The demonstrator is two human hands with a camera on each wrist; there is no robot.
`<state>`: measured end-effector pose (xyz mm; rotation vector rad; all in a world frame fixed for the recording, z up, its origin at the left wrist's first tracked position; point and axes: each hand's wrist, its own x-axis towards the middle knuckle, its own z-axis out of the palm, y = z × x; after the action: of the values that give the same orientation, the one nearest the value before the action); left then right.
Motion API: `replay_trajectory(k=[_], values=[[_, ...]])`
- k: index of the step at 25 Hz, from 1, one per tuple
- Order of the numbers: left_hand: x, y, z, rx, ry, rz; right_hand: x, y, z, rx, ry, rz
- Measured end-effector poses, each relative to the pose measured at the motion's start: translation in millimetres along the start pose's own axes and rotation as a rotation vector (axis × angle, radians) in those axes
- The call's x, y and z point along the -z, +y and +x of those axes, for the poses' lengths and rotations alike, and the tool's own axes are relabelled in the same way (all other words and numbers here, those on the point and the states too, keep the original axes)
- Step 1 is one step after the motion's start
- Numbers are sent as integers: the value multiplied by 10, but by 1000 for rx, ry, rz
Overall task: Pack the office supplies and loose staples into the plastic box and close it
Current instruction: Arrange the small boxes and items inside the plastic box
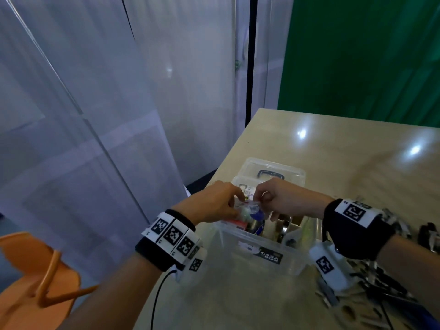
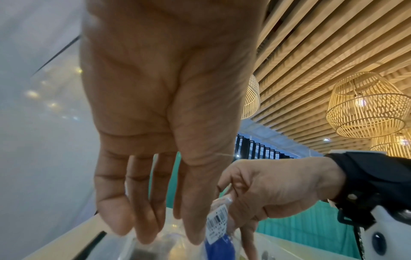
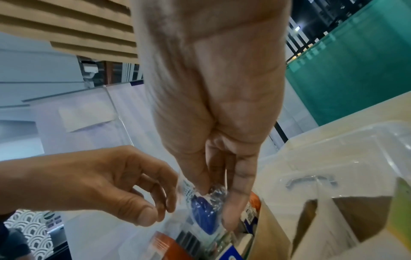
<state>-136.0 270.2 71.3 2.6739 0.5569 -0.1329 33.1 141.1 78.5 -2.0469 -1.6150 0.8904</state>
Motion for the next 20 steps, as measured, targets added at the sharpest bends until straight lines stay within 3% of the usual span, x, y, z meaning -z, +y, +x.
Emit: replay_trajectory(k=[8,16,20], values=[[-160,116,231,-13,141,-62,115,-21,-63,-34,30,324],[-149,57,278,-68,112,-27,71,95,43,112,130,-182],[-125,33,240,-52,27,10,-63,175,155,115,29,-259]])
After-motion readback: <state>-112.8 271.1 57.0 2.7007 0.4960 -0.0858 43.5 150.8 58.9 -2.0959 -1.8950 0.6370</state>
